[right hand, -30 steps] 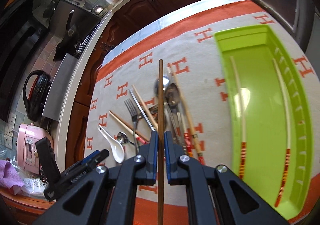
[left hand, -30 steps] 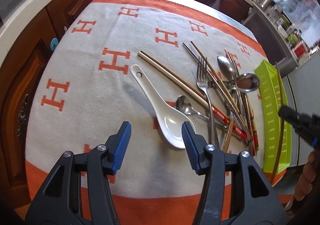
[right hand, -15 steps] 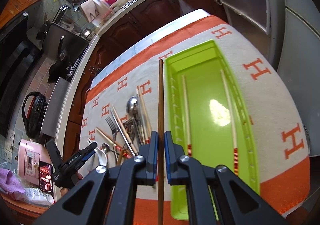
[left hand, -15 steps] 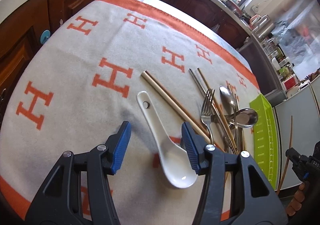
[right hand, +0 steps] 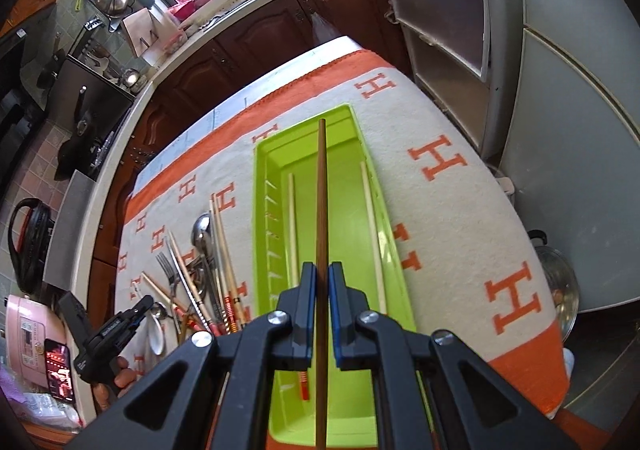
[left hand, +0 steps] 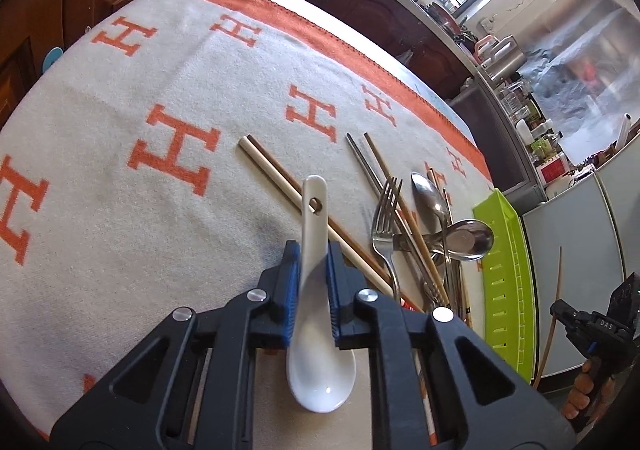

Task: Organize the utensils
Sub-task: 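Release the brown chopstick in the tray while the left tool grasps the white spoon, then lower the white ceramic spoon into the tray and open the left tool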

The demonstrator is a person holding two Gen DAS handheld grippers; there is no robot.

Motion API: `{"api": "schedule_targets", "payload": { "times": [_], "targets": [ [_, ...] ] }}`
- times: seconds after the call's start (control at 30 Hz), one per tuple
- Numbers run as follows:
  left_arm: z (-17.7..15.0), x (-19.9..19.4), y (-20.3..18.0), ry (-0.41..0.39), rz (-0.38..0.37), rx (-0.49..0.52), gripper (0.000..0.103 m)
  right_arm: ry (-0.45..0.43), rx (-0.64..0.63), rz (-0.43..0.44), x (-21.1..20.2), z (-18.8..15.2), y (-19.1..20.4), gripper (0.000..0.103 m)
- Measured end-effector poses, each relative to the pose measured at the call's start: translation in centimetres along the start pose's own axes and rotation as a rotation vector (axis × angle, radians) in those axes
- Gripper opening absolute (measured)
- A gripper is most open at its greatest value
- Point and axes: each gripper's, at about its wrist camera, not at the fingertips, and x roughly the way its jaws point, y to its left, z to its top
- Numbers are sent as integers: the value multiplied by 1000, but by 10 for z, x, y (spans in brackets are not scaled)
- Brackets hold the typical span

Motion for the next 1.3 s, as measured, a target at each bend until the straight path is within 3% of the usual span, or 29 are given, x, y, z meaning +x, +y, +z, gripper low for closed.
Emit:
{"api": "schedule_targets", "payload": {
  "times": [0.2, 0.43, 0.73, 0.93, 1.03, 1.3],
  "targets": [
    [0, -8, -15, 35, 18, 32, 4, 13, -98, -154, 23, 11, 8, 6],
    [-3, -30, -74, 46, 12, 194, 4, 25, -163, -219, 48, 22, 12, 6],
    [-9, -45, -184, 110, -132, 372, 4, 65, -220, -223, 78, 30, 8, 7],
    [-21, -16, -261, 175, -160, 459, 4, 27, -129, -125, 53, 26, -3, 19],
    [-33, 12, -290, 227, -141, 504, 4, -19, -88, -93, 32, 22, -11, 21],
    [-77, 88, -321, 340, 2, 628, 4, -59, -24, -59, 2, 3, -25, 21]
  ]
}}
